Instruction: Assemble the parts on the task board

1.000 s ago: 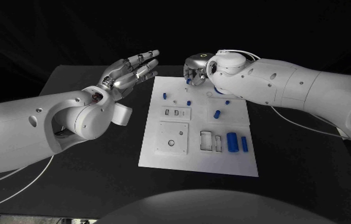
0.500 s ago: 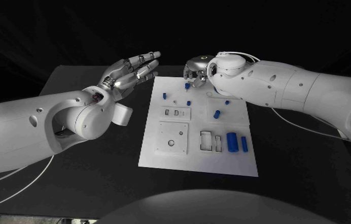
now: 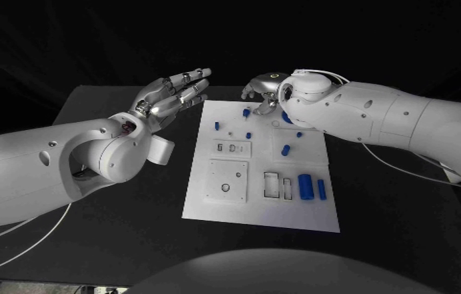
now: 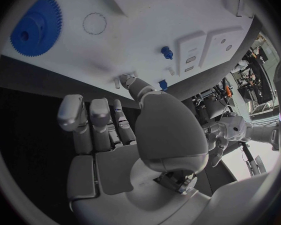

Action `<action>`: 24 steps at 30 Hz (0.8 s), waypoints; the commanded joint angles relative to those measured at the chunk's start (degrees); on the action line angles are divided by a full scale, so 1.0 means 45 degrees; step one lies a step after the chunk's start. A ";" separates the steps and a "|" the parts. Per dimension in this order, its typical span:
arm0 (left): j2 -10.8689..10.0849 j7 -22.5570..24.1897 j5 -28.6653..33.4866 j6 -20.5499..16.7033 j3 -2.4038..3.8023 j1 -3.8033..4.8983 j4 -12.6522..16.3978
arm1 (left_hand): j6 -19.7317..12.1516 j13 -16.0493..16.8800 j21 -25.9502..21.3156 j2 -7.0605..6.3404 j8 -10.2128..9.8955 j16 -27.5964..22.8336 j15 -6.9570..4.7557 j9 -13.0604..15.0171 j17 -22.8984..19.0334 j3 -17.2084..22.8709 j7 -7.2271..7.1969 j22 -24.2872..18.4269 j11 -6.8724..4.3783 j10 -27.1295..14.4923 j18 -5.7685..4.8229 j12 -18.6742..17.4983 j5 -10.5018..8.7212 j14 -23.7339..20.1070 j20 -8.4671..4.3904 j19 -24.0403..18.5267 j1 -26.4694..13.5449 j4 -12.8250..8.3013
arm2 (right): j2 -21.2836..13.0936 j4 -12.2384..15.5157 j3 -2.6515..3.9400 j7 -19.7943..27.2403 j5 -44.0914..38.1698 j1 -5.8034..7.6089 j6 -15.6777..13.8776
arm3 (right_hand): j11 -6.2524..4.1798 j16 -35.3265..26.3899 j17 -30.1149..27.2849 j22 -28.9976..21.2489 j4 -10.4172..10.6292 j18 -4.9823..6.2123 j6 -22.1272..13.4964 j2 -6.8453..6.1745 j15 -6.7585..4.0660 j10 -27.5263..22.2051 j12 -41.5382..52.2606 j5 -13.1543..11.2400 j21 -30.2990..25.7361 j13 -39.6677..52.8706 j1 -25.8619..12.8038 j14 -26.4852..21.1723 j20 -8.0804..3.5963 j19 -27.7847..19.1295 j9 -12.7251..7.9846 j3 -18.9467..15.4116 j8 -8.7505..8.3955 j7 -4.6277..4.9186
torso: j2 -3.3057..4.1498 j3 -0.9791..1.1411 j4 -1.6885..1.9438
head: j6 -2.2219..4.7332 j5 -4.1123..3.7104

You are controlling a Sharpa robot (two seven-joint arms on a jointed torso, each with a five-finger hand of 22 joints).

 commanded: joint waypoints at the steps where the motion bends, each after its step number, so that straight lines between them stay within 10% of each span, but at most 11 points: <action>1: -0.0033 0.0035 -0.0070 0.0215 0.0013 0.0011 0.0022 | 0.0094 0.0013 0.0090 -0.0009 0.0071 0.0046 0.0074 0.0018 0.0008 0.0073 0.0027 -0.0021 0.0113 -0.0014 0.0038 0.0061 0.0072 -0.0025 0.0063 -0.0001 0.0124 -0.0018 | -0.0379 0.0362 -0.0002 0.0801 0.0359 0.0053 -0.1598 | -0.0026 -0.0019 -0.0132 -0.0053 0.0010 0.0228 -0.0029 0.0163 -0.0020 0.0139 0.0203 -0.0004 -0.0110 0.0047 0.0154 -0.0101 0.0001 -0.0098 -0.0089 -0.0101 -0.0008 0.0094 | 0.0009 -0.0020 -0.0037 | 0.0002 0.0057; 9: -0.0154 0.0021 -0.0070 0.0187 0.0012 0.0011 0.0029 | 0.0158 0.0015 0.0098 -0.0005 0.0103 0.0075 0.0083 0.0023 0.0012 0.0113 0.0048 -0.0021 0.0135 -0.0013 0.0036 0.0083 0.0103 -0.0014 0.0064 0.0010 0.0198 -0.0046 | -0.1654 0.1621 -0.0005 0.1315 0.0339 0.0405 -0.2647 | -0.0234 0.0319 0.0427 0.0576 0.0236 0.0072 0.1240 0.0401 -0.0197 0.1743 0.1031 0.0105 0.0362 0.0001 0.0328 0.0467 -0.0149 0.0645 -0.0327 0.0010 0.0364 0.0333 | 0.0026 -0.0052 -0.0118 | 0.0002 0.0034; 24: -0.0063 0.0022 -0.0070 0.0257 0.0009 0.0004 -0.0086 | 0.0177 0.0015 0.0106 -0.0002 0.0126 0.0109 0.0100 0.0021 0.0015 0.0168 0.0055 -0.0022 0.0145 -0.0016 0.0032 0.0098 0.0135 0.0001 0.0065 0.0019 0.0302 -0.0088 | -0.1609 0.1804 -0.0013 0.1035 -0.0664 0.0488 -0.1216 | -0.0457 -0.0406 -0.0929 0.0292 0.0359 0.0188 0.2216 0.0113 -0.0354 0.2317 0.0665 -0.0204 -0.0241 -0.0597 0.0532 -0.0216 -0.0325 0.0217 -0.0720 0.0498 0.0371 0.0487 | 0.0013 -0.0049 -0.0083 | 0.0002 -0.0087</action>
